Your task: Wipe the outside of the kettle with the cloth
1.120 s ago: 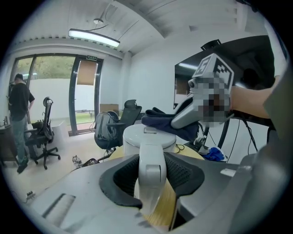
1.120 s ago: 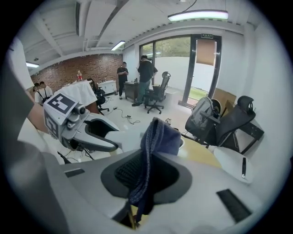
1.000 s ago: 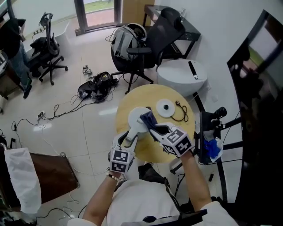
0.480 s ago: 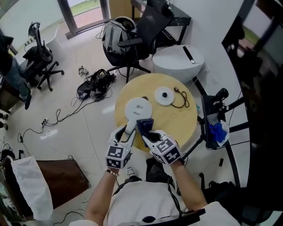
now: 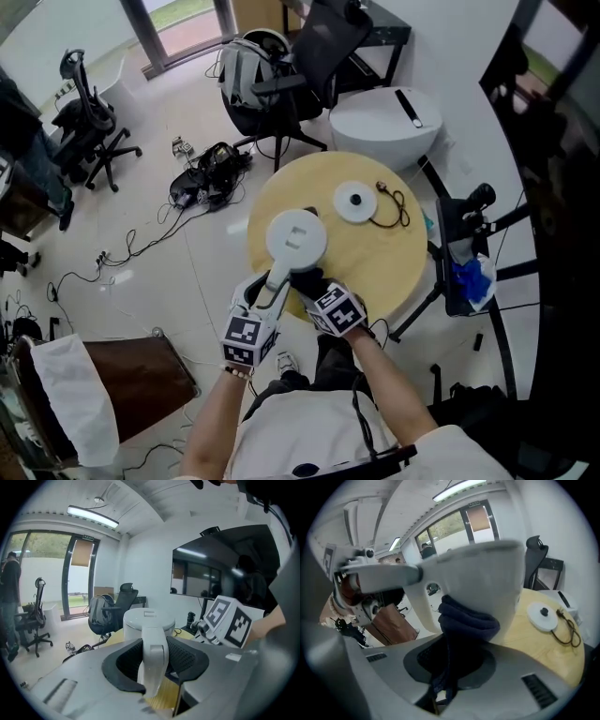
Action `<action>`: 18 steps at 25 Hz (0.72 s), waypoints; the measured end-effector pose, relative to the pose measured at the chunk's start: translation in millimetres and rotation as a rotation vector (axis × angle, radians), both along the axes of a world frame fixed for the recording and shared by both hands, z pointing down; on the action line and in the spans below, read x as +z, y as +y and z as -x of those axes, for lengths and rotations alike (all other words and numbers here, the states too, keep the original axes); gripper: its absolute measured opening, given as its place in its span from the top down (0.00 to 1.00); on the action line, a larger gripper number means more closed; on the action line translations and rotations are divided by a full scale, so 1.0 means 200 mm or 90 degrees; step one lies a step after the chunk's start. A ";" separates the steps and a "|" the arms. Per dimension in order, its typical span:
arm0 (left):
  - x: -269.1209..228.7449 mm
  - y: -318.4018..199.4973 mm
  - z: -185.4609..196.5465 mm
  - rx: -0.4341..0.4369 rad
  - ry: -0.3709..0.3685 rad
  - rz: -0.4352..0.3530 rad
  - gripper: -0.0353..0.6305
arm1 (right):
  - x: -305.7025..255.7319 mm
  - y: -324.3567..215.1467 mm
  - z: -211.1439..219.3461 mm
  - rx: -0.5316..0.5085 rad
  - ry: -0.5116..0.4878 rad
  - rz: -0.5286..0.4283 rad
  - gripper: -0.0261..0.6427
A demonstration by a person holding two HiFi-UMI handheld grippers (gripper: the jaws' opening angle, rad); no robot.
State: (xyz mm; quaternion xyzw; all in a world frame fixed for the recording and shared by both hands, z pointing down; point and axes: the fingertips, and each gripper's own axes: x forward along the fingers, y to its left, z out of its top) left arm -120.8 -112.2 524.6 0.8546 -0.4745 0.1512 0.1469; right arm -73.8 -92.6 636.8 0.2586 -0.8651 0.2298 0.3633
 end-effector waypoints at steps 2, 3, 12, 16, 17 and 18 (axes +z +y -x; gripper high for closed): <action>0.00 0.00 0.00 0.002 -0.003 0.001 0.69 | 0.12 0.00 0.01 -0.002 0.010 0.027 0.85; -0.01 0.00 0.00 0.003 -0.005 0.001 0.69 | 0.18 0.00 0.01 -0.002 0.014 0.042 0.85; -0.01 0.00 0.03 0.026 -0.033 0.010 0.70 | 0.47 0.00 0.00 0.010 0.056 0.093 0.85; -0.01 -0.01 0.05 0.061 -0.051 0.015 0.70 | 0.29 -0.01 -0.01 -0.025 0.059 0.006 0.85; -0.01 -0.01 0.05 0.074 -0.056 0.017 0.70 | 0.22 -0.01 -0.02 -0.039 0.069 -0.028 0.85; -0.01 -0.02 0.06 0.088 -0.060 0.020 0.70 | 0.15 -0.02 -0.04 -0.052 0.080 -0.061 0.85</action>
